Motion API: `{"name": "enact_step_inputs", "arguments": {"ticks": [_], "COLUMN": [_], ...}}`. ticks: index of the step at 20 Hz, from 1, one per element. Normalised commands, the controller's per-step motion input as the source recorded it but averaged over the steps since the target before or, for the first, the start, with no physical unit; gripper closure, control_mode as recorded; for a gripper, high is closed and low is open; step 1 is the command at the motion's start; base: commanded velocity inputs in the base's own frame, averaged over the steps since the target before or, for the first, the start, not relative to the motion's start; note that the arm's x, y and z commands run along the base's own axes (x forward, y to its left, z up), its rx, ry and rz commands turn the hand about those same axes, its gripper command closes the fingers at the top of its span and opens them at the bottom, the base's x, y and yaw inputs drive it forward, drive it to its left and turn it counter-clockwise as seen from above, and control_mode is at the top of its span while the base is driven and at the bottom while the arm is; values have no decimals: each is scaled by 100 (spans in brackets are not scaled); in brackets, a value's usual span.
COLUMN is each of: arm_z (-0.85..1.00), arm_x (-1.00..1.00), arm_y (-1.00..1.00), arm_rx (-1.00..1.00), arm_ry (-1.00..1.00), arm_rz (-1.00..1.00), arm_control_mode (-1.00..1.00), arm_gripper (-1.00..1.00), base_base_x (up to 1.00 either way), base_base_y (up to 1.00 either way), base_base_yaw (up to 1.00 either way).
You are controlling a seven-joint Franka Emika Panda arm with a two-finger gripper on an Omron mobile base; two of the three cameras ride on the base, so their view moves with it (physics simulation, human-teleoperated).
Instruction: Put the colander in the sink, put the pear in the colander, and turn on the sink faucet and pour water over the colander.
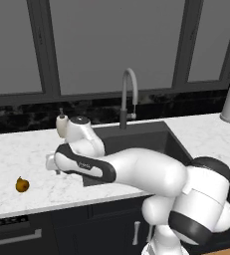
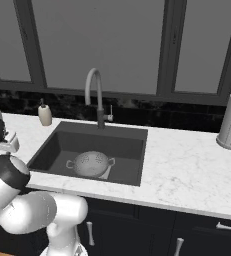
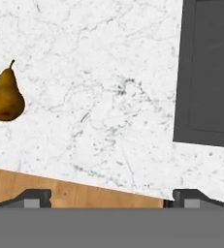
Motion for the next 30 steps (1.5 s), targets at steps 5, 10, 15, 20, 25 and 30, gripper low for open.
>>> {"name": "enact_step_inputs", "arguments": {"ticks": [5,10,15,20,25,30], "arm_z": [-4,-26,-13,0,-3,-18], "arm_x": [1,-2,23,19,-1,-3], "arm_y": [50,56,32,29,40,32], "arm_rx": [1,4,3,17,13,0], "arm_ry": [-1,-15,-6,11,6,0], "arm_rz": [-3,-1,-11,-1,3,4], "arm_control_mode": [-100,-100,-100,-100,-100,-100], "arm_gripper": [-100,-100,-100,-100,-100,-100], "base_base_x": [0,0,0,0,0,0], "base_base_y": [0,0,0,0,0,0], "base_base_yaw": [0,0,0,0,0,0]}}
